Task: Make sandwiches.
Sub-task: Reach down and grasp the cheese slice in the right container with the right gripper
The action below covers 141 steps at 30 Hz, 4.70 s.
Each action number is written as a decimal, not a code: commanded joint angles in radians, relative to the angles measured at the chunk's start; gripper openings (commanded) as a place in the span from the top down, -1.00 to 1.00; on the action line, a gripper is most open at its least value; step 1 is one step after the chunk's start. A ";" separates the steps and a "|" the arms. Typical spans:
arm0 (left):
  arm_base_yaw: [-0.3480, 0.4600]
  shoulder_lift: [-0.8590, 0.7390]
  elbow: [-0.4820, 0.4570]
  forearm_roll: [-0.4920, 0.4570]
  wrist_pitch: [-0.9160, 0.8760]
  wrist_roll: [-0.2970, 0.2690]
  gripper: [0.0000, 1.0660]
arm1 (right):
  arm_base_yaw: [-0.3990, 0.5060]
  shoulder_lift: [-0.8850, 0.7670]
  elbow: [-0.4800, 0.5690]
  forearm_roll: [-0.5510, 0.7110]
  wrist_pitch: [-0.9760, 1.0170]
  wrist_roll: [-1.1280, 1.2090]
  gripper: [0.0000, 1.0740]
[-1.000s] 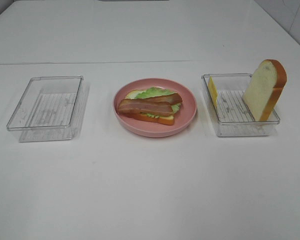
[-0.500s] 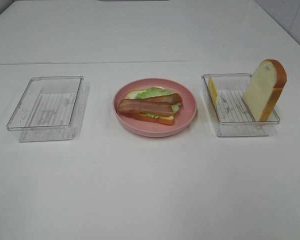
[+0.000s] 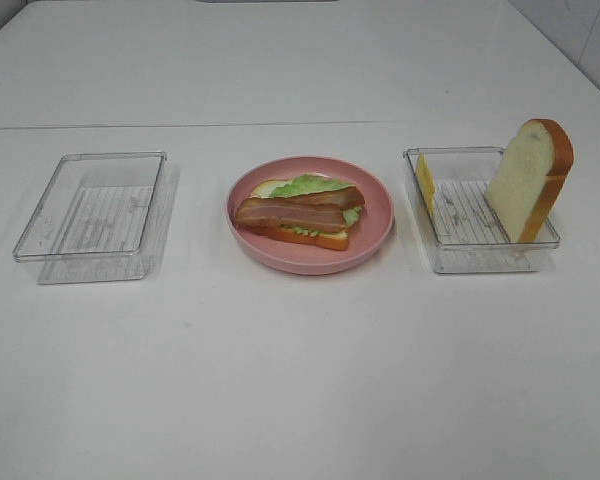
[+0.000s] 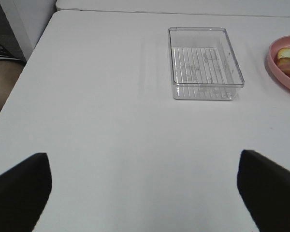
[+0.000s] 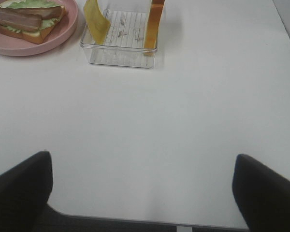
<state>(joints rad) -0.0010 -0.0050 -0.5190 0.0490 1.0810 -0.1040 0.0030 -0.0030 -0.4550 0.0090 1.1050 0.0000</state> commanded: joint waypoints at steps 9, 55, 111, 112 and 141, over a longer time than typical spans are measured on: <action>0.002 -0.019 0.001 -0.003 -0.006 0.002 -0.81 | -0.004 -0.012 -0.016 -0.009 -0.031 0.029 -0.84; 0.002 -0.019 0.001 -0.003 -0.006 0.002 -0.81 | 0.093 1.440 -0.644 0.192 -0.268 -0.151 -0.84; 0.002 -0.019 0.001 -0.003 -0.006 0.002 -0.81 | 0.255 2.093 -1.179 0.064 -0.213 0.037 -0.84; 0.002 -0.019 0.001 -0.003 -0.006 0.002 -0.81 | 0.255 2.094 -1.179 0.060 -0.224 0.045 -0.84; 0.002 -0.019 0.001 -0.003 -0.006 0.002 -0.81 | 0.254 2.180 -1.179 0.058 -0.265 0.021 -0.25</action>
<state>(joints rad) -0.0010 -0.0050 -0.5190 0.0490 1.0810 -0.1020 0.2580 2.1780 -1.6290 0.0650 0.8480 0.0270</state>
